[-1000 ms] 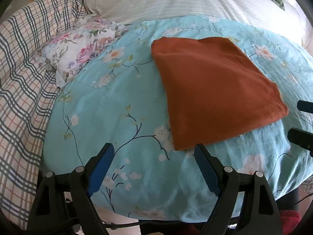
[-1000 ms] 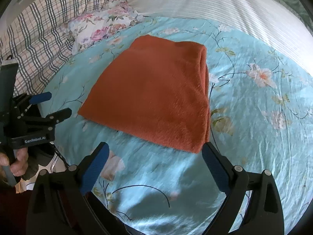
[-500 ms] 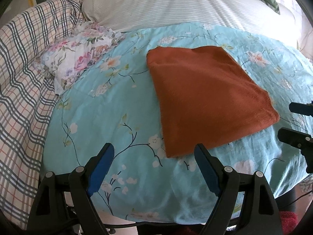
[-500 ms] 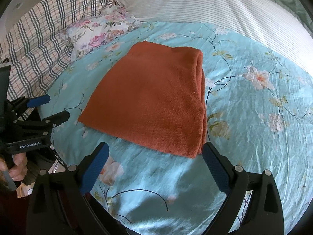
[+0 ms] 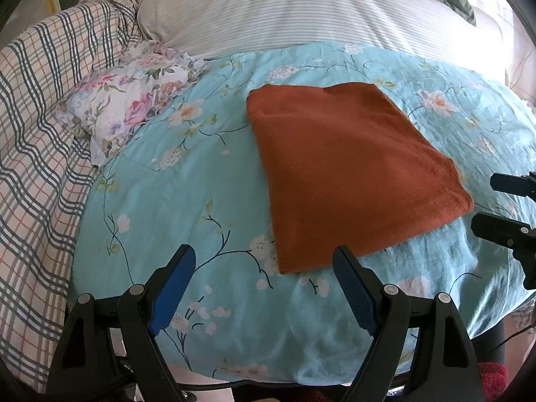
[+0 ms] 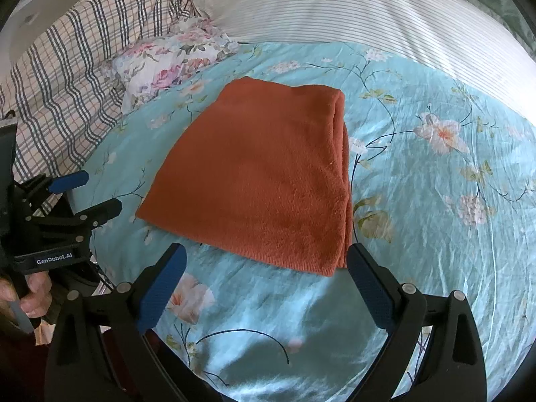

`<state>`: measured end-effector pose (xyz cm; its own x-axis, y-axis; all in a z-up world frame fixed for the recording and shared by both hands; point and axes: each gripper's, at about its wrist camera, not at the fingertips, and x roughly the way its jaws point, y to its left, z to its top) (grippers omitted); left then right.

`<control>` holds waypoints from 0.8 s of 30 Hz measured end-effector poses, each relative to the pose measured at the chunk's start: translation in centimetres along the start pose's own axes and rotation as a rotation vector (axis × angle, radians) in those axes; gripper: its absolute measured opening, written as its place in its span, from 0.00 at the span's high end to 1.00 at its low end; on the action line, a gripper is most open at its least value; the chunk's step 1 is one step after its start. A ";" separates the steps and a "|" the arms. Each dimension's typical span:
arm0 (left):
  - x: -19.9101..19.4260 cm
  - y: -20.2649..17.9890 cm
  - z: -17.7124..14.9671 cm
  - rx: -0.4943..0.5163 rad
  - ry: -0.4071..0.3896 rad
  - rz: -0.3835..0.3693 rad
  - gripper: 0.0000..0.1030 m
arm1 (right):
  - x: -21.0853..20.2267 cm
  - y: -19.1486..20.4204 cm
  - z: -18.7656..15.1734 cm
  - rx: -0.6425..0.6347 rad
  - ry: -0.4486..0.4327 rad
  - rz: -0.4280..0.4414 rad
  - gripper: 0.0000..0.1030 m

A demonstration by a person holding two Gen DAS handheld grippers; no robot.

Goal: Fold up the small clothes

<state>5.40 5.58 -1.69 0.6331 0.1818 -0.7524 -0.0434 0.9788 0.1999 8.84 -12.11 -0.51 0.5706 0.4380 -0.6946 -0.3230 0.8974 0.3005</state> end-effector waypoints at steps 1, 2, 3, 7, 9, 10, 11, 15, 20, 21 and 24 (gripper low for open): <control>0.0 0.0 0.0 0.000 0.000 0.000 0.18 | 0.0 0.0 0.0 0.000 0.001 0.001 0.06; 0.0 0.0 0.0 0.001 0.000 0.000 0.18 | 0.1 0.0 0.0 0.000 0.002 0.001 0.06; 0.0 0.0 0.0 0.001 0.000 0.000 0.18 | 0.0 0.0 0.0 0.000 0.000 0.000 0.06; 0.0 0.0 0.0 0.000 0.001 0.001 0.18 | 0.1 0.1 -0.1 0.001 0.004 0.000 0.06; 0.1 0.0 0.0 -0.001 0.002 0.001 0.18 | 0.2 0.1 -0.2 0.002 0.005 -0.001 0.06; 0.1 0.0 0.0 -0.001 0.001 0.000 0.18 | 0.2 0.1 -0.2 0.002 0.005 0.000 0.06; 0.1 0.0 0.0 -0.001 0.001 0.000 0.18 | 0.2 0.1 -0.2 0.003 0.005 0.001 0.06; 0.1 0.1 0.0 0.000 0.001 -0.001 0.18 | 0.2 0.0 -0.1 0.001 0.005 0.001 0.06; 0.1 0.1 0.0 -0.001 0.002 -0.001 0.18 | 0.2 0.1 -0.2 0.003 0.005 0.001 0.06; 0.1 0.0 0.0 -0.002 0.002 -0.001 0.18 | 0.2 0.1 -0.2 0.003 0.005 0.000 0.06; 0.1 0.0 0.0 -0.003 0.001 0.000 0.18 | 0.2 0.2 -0.2 0.004 0.006 0.003 0.06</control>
<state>5.47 5.62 -1.75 0.6321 0.1815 -0.7534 -0.0456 0.9792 0.1977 8.70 -11.85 -0.74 0.5648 0.4406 -0.6978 -0.3220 0.8962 0.3052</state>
